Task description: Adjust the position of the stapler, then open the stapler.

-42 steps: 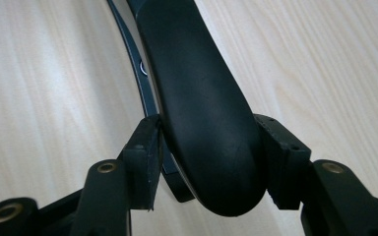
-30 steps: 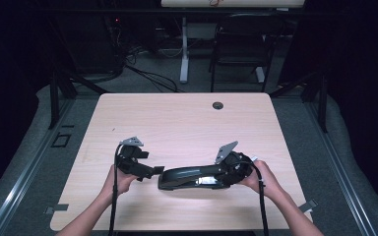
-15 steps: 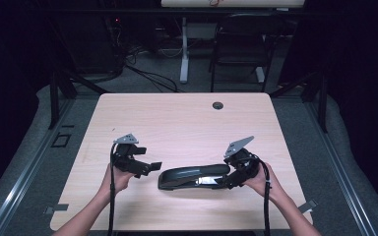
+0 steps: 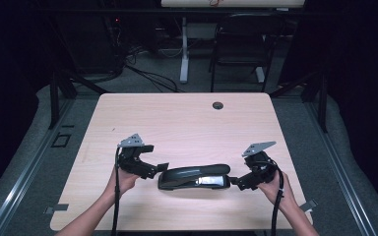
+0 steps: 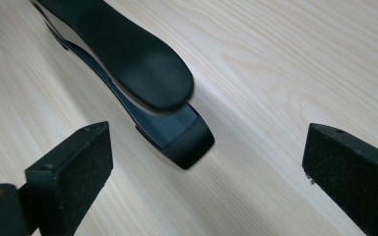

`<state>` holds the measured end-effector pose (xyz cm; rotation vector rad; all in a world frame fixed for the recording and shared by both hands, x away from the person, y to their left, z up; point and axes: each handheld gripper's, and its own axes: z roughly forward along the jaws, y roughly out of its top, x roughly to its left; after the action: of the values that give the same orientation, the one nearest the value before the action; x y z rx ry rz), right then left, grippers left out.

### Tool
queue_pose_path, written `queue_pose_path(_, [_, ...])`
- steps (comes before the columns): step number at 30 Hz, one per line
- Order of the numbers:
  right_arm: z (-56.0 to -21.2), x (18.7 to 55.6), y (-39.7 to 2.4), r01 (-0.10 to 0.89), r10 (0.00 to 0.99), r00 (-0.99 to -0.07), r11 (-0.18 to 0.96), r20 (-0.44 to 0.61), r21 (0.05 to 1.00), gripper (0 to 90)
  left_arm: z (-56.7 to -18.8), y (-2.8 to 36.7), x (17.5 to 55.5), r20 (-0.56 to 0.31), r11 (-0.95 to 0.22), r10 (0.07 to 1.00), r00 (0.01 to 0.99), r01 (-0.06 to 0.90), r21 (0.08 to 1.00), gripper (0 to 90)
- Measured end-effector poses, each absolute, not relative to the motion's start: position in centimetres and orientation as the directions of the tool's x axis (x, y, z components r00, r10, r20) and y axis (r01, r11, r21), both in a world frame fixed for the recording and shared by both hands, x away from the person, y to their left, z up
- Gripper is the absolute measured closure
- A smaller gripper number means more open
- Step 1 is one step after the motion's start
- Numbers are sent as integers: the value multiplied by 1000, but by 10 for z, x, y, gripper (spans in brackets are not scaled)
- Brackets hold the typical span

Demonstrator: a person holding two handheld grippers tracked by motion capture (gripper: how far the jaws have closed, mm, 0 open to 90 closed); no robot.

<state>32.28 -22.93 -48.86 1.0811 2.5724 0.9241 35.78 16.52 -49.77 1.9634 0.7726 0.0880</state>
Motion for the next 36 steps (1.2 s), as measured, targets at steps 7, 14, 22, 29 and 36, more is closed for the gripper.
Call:
queue_pose_path(7, [-492,320,-224,551,684,-729,577,12,603,88,-491,158,351,-250,-298,616,747,515,804,5])
queue_pose_path(14, [-500,320,-213,522,649,-760,640,-33,564,120,-485,139,336,-220,-349,585,780,488,800,133])
queue_pose_path(22, [-508,316,-207,490,611,-789,691,-67,532,126,-470,119,315,-193,-310,519,833,393,866,254])
queue_pose_path(29, [-511,315,-204,480,602,-793,713,-96,511,189,-485,92,302,-172,-404,441,881,366,838,496])
queue_pose_path(36, [-516,313,-199,451,575,-808,743,-126,495,295,-502,72,294,-146,-481,402,904,344,806,793])
